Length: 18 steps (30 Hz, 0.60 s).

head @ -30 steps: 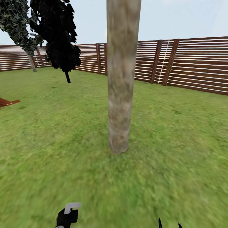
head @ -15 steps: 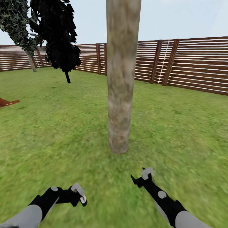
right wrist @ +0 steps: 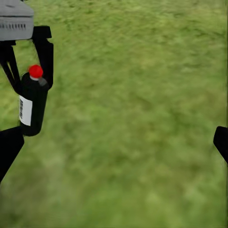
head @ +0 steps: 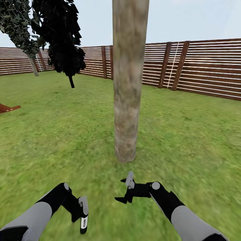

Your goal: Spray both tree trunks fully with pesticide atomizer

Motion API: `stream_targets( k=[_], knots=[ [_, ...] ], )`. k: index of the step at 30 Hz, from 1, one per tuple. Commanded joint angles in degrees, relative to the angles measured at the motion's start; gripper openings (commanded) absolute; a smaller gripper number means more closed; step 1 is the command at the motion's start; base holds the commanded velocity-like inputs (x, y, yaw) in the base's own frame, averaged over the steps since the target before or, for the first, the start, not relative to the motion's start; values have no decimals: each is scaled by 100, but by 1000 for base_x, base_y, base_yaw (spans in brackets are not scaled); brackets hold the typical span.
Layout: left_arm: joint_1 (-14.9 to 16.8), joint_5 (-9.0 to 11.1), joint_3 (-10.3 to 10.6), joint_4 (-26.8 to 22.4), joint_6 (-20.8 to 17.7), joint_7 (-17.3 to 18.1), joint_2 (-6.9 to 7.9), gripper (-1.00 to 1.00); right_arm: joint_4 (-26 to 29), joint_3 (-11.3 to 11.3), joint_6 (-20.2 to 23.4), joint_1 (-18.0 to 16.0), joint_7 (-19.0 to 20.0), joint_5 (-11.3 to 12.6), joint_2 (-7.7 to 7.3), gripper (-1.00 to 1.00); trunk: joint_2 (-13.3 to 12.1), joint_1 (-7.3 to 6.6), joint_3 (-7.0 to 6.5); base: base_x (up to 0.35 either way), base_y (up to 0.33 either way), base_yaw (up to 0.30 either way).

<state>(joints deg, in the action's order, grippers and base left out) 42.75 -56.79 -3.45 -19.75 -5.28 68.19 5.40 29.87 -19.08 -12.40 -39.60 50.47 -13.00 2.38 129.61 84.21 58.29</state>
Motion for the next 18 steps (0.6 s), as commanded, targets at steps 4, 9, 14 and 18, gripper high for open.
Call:
stream_targets(
  k=[4, 9, 14, 18],
  knots=[
    [125, 9, 2, -96, 26, -27, -17, -100, 79, 14, -1, 21, -15, 10, -43, 100, 0, 0, 0, 0, 0, 0],
    [120, 2, 9, -179, 42, -25, -134, -100, 93, -2, 1, 22, 20, 8, -54, 100, 0, 0, 0, 0, 0, 0],
    [126, -62, 50, -229, 50, -75, -297, -100, 98, -1, 9, 22, 181, -6, -53, 100, 0, 0, 0, 0, 0, 0],
    [127, -83, 123, -498, 54, -88, -528, -100, 103, -15, 10, 22, 760, -25, -47, -100, 0, 0, 0, 0, 0, 0]
  ],
)
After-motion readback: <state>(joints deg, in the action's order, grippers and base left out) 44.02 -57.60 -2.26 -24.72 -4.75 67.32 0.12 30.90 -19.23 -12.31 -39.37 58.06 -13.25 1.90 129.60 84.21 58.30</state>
